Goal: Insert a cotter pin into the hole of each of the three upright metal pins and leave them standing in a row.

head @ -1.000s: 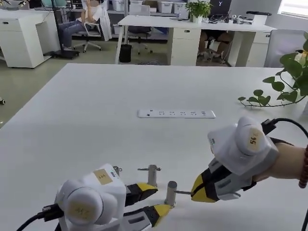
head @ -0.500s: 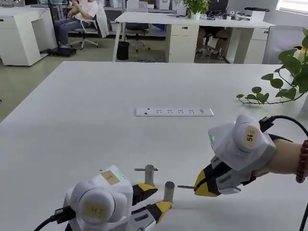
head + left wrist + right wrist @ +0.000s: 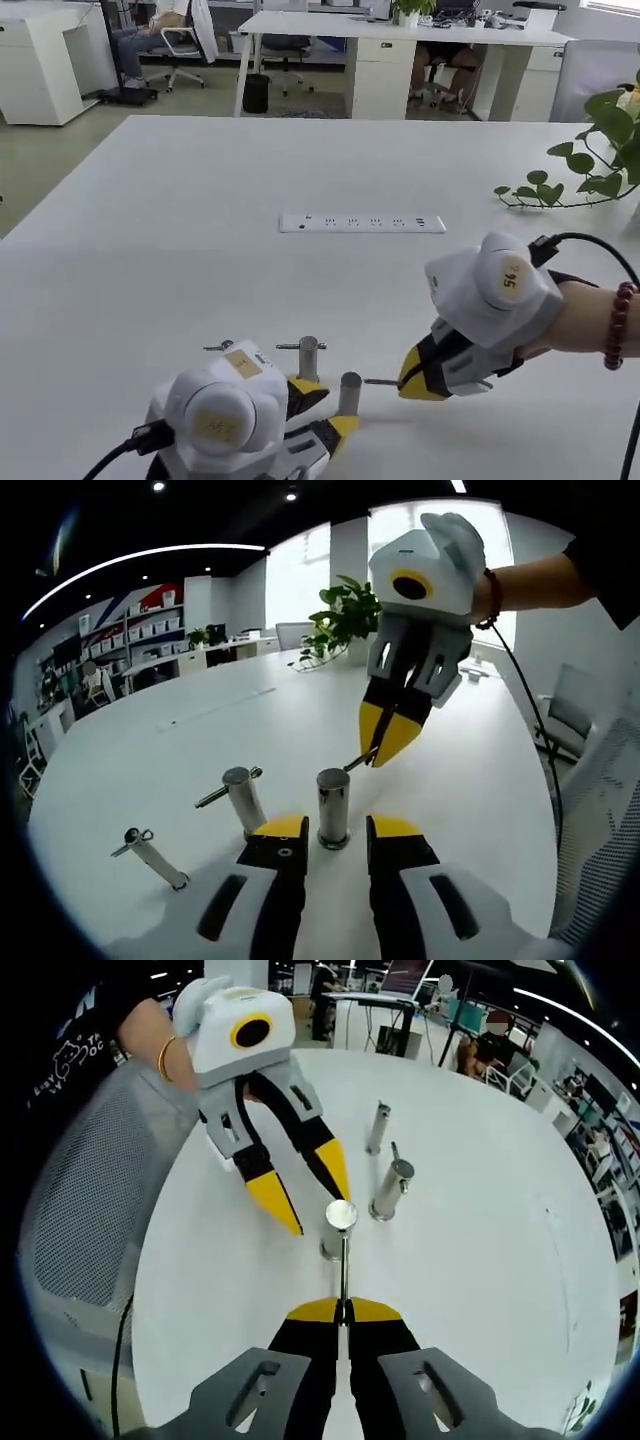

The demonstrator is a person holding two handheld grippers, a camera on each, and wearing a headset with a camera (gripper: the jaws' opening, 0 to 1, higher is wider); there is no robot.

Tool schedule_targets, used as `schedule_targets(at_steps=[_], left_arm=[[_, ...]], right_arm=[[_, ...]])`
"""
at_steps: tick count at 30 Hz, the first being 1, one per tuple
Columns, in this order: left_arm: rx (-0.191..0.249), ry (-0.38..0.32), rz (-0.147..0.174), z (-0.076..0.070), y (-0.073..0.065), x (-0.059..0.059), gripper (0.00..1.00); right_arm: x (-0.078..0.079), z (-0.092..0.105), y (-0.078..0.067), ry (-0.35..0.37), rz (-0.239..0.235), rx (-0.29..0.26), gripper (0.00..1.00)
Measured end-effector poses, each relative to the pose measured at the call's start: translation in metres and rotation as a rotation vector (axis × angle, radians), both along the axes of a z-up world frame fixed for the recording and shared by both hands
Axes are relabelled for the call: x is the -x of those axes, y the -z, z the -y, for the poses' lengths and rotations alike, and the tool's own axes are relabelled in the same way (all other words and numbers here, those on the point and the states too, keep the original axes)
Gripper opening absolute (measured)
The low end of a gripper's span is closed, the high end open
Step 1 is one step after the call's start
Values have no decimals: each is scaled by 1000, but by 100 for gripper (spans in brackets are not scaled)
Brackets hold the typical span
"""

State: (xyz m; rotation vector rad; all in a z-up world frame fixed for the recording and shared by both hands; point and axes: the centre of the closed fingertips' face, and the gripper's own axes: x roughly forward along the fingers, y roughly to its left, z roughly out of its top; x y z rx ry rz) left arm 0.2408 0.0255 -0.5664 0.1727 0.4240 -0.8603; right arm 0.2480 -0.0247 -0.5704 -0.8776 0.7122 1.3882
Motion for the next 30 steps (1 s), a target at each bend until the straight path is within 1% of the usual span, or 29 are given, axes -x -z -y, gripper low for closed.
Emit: schedule_targets(at_steps=[3,9,15,19,22,30], left_arm=[[6,1,-3,2,1,-2,22],[-5,3,0,4,3,-5,21],[4,4,1,9,2,-7,20],[-4,14,3,12,2,-7,20],[-6,17,-1,13,4,-7,18],[-30,20,2,11,7,-9,13]], right_arm=[[-1,-1,1,-6,-3,-1,0],[1,-4,1,-21,-4,-2,0],[0,-7,0,-32,-1,0,0],[1,-9,0,-45,5,5,0],[1,-10,-1,-55,11,11,0],[2,-16,-1,-59,16,12,0]])
